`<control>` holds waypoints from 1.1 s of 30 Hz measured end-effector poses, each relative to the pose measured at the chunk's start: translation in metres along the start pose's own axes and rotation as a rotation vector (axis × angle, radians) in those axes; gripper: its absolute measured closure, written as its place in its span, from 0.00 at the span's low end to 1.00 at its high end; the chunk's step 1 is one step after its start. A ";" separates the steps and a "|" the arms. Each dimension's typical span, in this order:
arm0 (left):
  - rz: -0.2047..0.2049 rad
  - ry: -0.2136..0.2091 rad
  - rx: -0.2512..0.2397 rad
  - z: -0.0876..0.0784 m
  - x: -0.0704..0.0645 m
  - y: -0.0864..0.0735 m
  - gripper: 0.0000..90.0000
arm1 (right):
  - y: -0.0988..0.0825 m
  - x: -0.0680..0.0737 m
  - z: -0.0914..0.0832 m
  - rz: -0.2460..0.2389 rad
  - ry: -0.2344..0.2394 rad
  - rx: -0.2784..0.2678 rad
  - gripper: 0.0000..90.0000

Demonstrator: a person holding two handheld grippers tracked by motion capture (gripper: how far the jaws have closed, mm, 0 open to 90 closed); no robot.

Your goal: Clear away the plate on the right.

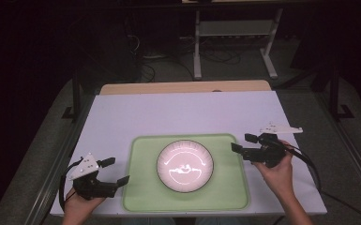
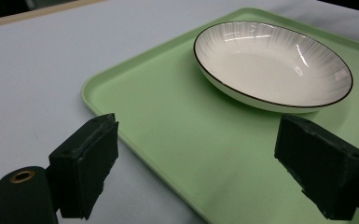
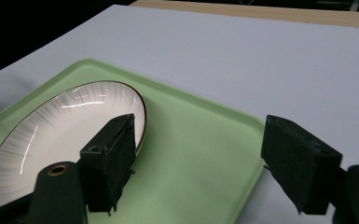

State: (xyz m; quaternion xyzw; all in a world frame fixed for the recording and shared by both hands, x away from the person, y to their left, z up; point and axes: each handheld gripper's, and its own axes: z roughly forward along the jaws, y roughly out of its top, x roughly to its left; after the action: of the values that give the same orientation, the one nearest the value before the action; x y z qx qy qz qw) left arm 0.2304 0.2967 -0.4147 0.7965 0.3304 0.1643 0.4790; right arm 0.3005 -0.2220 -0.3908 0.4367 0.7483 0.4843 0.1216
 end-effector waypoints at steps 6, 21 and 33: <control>0.000 -0.002 0.001 0.001 0.000 0.000 0.15 | -0.003 -0.006 -0.013 -0.016 -0.014 -0.015 0.24; 0.001 0.001 0.001 0.002 -0.001 0.000 0.15 | -0.019 -0.019 -0.035 -0.042 -0.075 -0.021 0.22; 0.003 0.002 0.003 0.001 -0.001 0.000 0.15 | -0.033 -0.024 -0.047 -0.034 -0.095 -0.010 0.22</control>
State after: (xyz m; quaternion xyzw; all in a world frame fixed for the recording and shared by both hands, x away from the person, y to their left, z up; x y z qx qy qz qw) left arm 0.2302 0.2947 -0.4152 0.7975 0.3300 0.1652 0.4773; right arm 0.2684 -0.2744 -0.4005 0.4456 0.7466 0.4647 0.1674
